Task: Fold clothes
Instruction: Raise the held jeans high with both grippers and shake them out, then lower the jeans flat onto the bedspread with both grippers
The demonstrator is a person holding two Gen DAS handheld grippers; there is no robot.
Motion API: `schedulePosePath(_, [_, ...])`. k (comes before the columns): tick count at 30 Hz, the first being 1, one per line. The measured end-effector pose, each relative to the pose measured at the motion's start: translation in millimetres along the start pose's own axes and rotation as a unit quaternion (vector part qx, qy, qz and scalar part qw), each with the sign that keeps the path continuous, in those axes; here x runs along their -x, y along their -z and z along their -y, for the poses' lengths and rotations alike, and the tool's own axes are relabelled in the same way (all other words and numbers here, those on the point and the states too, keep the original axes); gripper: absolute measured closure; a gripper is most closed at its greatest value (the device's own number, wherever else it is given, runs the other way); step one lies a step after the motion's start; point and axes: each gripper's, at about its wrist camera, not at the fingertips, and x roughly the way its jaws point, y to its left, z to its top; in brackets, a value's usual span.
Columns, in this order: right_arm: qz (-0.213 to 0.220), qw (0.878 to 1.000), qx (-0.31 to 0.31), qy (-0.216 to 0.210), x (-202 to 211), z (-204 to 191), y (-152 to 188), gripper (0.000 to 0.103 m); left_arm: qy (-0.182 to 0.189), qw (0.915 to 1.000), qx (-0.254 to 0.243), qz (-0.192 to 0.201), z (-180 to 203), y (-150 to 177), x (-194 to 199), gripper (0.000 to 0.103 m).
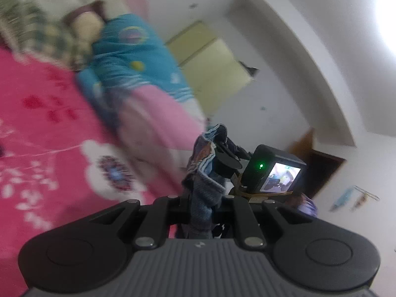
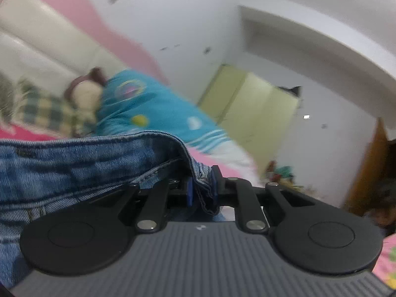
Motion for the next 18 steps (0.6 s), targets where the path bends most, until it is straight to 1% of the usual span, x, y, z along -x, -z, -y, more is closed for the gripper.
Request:
schedulePosePath(1, [-0.002,1.0,0.006,-0.014,17.5,-10.6,-17.2,0.09,-0.013,0.9999,0.003,0.004,-8.8,-2.6,-4.1,0.09])
schedulePosePath(2, [-0.002,0.999,0.015,-0.031,24.5,-20.9,-27.3,0.09,-0.024,0.9996,0.008,0.008,-15.7,-6.7,-10.8,0.09])
schedulePosePath(3, [-0.005,0.998,0.025,-0.05,25.9,-40.1,-27.0,0.09,-0.036,0.9992,0.016,0.011,-26.4,-7.4,-11.3,0.09])
schedulePosePath(4, [-0.01,0.997,0.036,-0.068,39.3,-55.1,-22.6,0.09,-0.05,0.9983,0.026,0.013,-38.0,-7.8,-12.6,0.09])
schedulePosePath(5, [-0.019,0.995,0.051,-0.089,41.1,-69.6,-19.1,0.09,-0.063,0.9972,0.036,0.014,-51.9,-7.8,-12.3,0.09])
schedulePosePath(7, [-0.039,0.987,0.082,-0.132,43.3,-98.4,-11.9,0.09,-0.096,0.9938,0.054,0.012,-78.4,-6.2,-12.1,0.09])
schedulePosePath(9, [-0.079,0.972,0.122,-0.185,29.4,-125.1,-4.2,0.09,-0.127,0.99,0.061,0.003,-93.4,-1.0,-11.9,0.089])
schedulePosePath(11, [-0.117,0.951,0.161,-0.236,17.6,-150.9,3.5,0.09,-0.155,0.9858,0.063,-0.014,-104.7,2.5,-13.9,0.088])
schedulePosePath(13, [-0.139,0.931,0.211,-0.264,21.0,-161.1,7.7,0.087,-0.168,0.9831,0.067,-0.026,-110.6,4.8,-11.6,0.086])
schedulePosePath(14, [-0.142,0.926,0.22,-0.27,20.2,-160.3,4.2,0.084,-0.172,0.9823,0.068,-0.03,-112.1,5.4,-10.7,0.082])
schedulePosePath(15, [-0.144,0.924,0.212,-0.285,21.1,-152.4,-4.7,0.077,-0.174,0.982,0.066,-0.032,-111.8,5.5,-9.0,0.081])
schedulePosePath(16, [-0.146,0.921,0.203,-0.299,22.0,-144.5,-13.5,0.067,-0.177,0.9817,0.063,-0.032,-110.4,5.4,-5.4,0.081])
schedulePosePath(17, [-0.148,0.918,0.194,-0.313,22.9,-136.6,-22.4,0.059,-0.179,0.9815,0.059,-0.033,-108.9,5.4,-1.9,0.079])
schedulePosePath(18, [-0.149,0.916,0.183,-0.325,24.3,-128.6,-30.7,0.044,-0.182,0.9812,0.054,-0.033,-107.1,5.3,1.1,0.079])
